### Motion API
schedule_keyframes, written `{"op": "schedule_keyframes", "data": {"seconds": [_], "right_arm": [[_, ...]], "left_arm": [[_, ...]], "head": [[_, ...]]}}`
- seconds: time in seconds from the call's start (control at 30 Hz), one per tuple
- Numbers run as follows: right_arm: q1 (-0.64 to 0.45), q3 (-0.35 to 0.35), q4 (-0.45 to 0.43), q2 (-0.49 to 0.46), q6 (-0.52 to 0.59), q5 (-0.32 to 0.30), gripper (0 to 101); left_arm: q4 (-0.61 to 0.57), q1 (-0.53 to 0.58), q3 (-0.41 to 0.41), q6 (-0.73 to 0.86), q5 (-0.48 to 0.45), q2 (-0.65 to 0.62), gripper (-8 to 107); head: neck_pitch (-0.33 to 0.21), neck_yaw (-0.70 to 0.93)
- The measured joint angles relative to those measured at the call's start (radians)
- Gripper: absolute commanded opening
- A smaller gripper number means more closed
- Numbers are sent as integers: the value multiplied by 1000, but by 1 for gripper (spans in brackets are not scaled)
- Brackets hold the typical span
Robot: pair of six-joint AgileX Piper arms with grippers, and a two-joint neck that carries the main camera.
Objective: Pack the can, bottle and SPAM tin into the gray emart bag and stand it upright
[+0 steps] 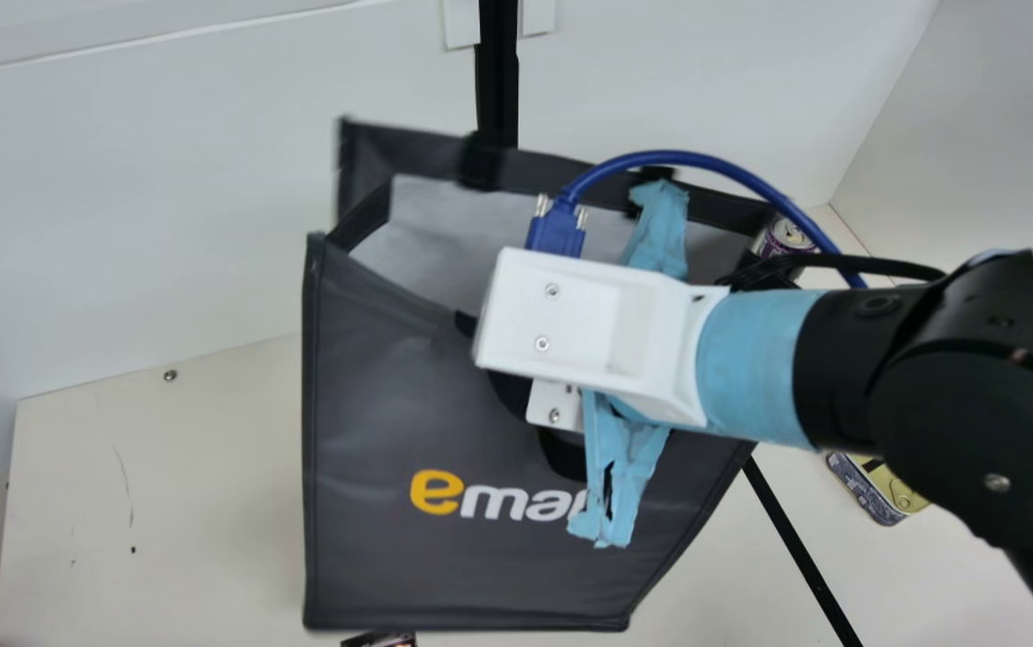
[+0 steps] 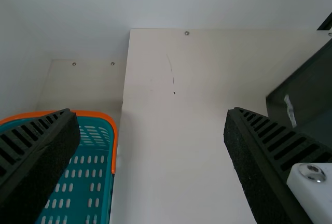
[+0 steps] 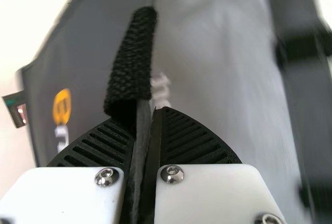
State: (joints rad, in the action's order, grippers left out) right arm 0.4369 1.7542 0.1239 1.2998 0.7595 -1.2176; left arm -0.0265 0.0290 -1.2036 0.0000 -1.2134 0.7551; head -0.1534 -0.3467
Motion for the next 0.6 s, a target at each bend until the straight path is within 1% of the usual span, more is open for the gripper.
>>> {"op": "schedule_keyframes", "data": {"seconds": [0.33,0.6], "right_arm": [[75,-25,2,15,-103,-1,0],[130,-44,1,10,-173,-2,0]], "left_arm": [[0,0,0,0,0,0,90],[0,0,0,0,0,0,90]], "head": [[0,0],[0,0]]}}
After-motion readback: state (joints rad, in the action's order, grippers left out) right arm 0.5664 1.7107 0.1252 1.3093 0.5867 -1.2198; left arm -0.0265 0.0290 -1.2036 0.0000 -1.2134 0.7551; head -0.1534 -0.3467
